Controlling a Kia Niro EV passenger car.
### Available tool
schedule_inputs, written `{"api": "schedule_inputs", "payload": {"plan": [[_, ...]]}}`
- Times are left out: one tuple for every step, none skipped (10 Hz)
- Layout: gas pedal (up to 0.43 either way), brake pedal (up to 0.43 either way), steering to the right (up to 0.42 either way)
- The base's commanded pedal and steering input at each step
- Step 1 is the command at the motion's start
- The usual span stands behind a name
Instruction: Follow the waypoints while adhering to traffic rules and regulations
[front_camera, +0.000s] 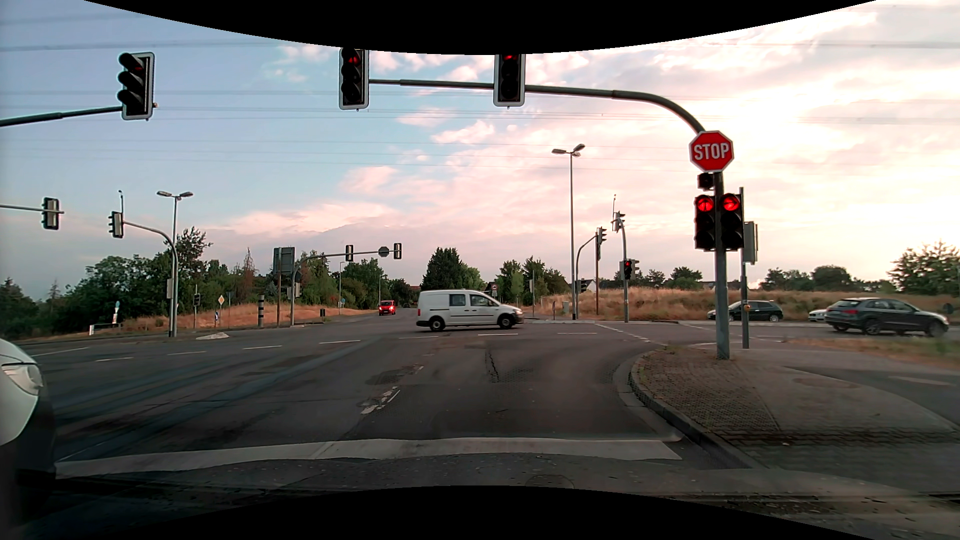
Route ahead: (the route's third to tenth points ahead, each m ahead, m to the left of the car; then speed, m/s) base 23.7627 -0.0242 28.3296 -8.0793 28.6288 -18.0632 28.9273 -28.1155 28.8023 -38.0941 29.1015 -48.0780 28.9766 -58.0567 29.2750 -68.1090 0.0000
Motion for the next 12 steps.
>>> {"api": "schedule_inputs", "payload": {"plan": [[0.0,0.28,0.001],[0.0,0.287,0.001],[0.0,0.28,0.001],[0.0,0.287,0.001],[0.0,0.28,0.001],[0.0,0.28,0.001],[0.0,0.287,0.001],[0.0,0.28,0.001],[0.0,0.287,0.001],[0.0,0.287,0.001],[0.0,0.287,0.001],[0.0,0.287,0.001]]}}
